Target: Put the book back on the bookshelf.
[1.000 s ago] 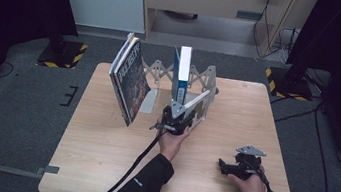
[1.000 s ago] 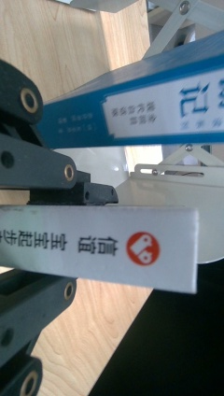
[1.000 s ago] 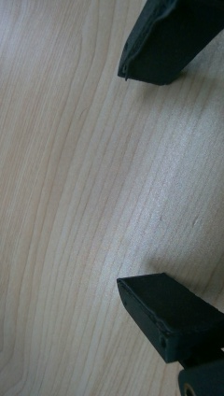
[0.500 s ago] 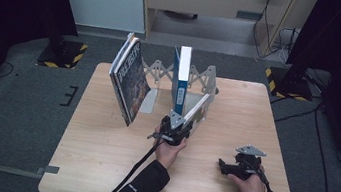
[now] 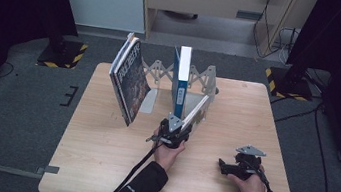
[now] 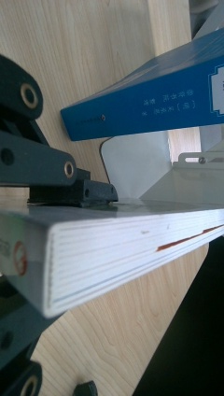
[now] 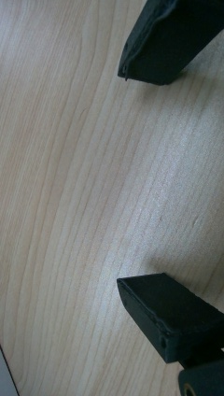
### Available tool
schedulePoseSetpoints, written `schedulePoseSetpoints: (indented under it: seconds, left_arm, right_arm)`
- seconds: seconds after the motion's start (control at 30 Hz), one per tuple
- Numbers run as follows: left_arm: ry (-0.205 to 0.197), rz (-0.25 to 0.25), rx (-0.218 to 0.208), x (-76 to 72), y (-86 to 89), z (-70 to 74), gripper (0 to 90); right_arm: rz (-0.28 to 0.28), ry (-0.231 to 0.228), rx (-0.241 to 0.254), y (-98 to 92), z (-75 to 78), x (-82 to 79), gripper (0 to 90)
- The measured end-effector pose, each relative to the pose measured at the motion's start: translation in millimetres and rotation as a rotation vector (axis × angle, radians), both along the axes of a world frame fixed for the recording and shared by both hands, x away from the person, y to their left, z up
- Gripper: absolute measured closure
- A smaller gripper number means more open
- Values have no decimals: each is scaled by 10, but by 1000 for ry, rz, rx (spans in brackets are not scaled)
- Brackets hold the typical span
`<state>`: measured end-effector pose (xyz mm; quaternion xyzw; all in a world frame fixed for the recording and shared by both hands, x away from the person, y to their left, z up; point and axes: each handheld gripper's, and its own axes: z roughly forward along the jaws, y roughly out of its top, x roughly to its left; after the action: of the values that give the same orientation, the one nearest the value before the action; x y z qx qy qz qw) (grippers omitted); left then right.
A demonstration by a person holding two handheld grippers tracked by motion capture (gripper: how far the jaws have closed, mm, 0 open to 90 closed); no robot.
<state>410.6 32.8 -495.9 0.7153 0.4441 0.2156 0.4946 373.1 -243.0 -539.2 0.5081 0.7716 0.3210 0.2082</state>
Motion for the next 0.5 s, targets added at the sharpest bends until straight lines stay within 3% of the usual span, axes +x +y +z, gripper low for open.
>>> schedulePoseSetpoints:
  seconds: [0.13, 0.3, 0.5]
  left_arm:
    - [-5, -5, -27, 37, -17, 75, 691]
    - [-5, 4, 21, 47, -56, 127, 732]
    - [-12, 13, 10, 63, -38, 138, 747]
  right_arm:
    - [0, 0, 0, 0, 0, 0, 23]
    - [0, 0, 0, 0, 0, 0, 23]
    - [0, 0, 0, 0, 0, 0, 23]
